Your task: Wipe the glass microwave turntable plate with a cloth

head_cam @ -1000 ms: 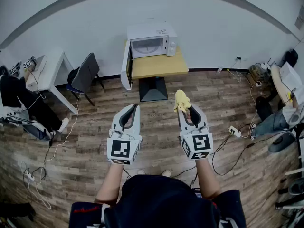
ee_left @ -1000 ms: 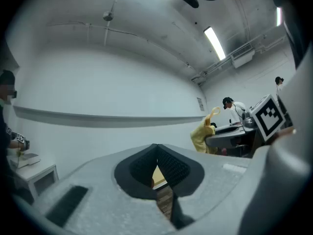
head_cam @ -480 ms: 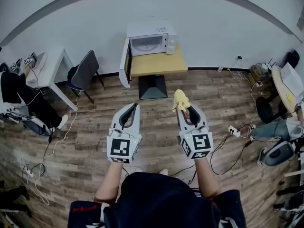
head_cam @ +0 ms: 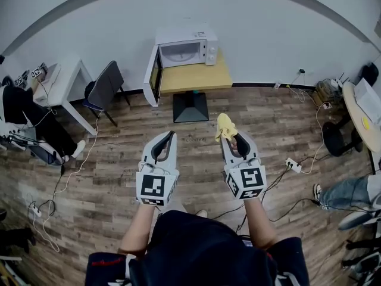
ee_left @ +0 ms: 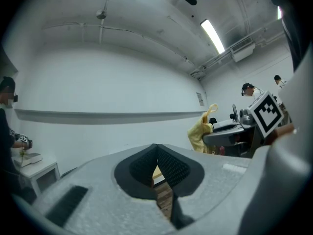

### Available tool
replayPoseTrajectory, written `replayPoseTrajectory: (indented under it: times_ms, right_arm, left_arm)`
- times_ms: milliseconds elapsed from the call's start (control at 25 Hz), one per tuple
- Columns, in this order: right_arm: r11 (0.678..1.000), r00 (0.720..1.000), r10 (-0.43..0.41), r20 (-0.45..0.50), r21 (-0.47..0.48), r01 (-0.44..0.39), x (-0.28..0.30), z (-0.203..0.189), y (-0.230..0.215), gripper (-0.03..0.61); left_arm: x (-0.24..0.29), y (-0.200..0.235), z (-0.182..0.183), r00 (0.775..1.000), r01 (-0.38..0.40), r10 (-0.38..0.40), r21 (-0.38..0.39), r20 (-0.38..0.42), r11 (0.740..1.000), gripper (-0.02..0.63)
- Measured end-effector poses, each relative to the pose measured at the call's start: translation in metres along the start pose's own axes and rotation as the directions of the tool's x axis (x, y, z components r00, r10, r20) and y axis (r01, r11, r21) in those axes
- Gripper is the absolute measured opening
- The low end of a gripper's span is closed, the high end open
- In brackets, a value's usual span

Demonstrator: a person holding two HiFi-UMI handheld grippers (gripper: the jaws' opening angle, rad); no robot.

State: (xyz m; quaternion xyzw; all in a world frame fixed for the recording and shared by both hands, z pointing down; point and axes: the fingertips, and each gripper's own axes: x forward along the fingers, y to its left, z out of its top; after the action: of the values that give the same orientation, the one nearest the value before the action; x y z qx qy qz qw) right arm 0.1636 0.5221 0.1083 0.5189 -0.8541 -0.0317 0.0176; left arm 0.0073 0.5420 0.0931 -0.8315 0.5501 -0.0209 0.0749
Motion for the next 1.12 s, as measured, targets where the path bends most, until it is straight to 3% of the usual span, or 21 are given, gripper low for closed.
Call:
replayPoseTrajectory:
  times_ms: [520, 1120]
  right_arm:
    - [1.0, 1.0, 0.015, -0.008, 0.009, -0.015, 0.043, -0.014, -0.024, 0.121]
    - [1.0, 0.999, -0.003, -0.034, -0.004, 0.003, 0.202, -0.008, -0.069, 0.123]
  left_arm:
    - [0.046, 0.015, -0.017, 1.0, -0.014, 0.014, -0.013, -0.023, 1.0, 0.015]
    - [0.19, 0.106, -0.024, 0.999, 0.025, -0.025, -0.003, -0.022, 1.0, 0.015]
